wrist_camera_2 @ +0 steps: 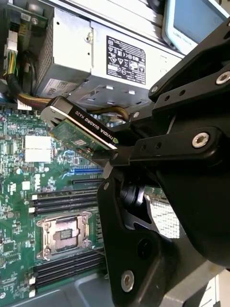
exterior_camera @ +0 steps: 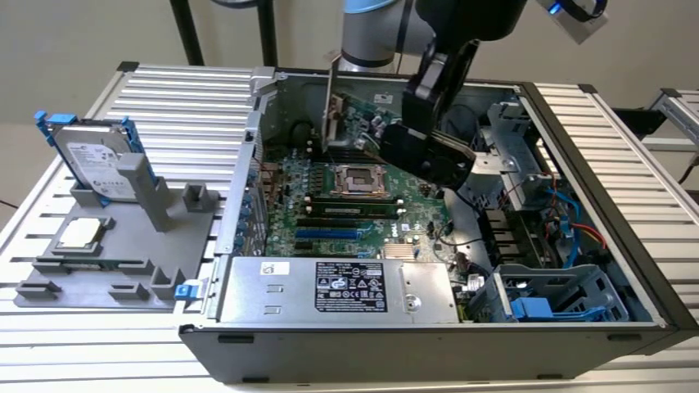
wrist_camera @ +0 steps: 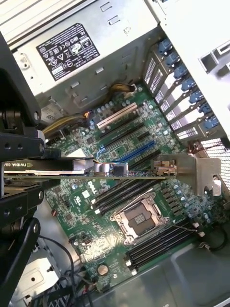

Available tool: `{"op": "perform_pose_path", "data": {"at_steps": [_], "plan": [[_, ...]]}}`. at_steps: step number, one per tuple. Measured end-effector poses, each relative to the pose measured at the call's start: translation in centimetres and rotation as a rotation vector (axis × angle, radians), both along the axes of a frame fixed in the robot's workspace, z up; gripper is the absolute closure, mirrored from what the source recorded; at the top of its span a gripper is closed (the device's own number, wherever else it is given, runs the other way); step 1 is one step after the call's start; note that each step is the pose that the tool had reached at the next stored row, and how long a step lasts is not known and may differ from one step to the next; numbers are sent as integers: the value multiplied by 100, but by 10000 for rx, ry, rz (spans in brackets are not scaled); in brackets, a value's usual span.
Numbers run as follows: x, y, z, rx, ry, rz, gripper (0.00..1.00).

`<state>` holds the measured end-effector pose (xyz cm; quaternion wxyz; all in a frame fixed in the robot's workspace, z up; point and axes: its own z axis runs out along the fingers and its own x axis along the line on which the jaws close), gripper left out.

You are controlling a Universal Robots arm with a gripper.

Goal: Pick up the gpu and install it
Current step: 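Insert the gpu into the slot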

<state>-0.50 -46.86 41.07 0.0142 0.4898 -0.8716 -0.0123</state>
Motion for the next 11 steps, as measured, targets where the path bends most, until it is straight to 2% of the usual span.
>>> {"op": "perform_pose_path", "data": {"at_steps": [4, 11], "plan": [[0, 0, 0, 0, 0, 206, 100], [-1, 0, 0, -1, 0, 231, 100]]}}
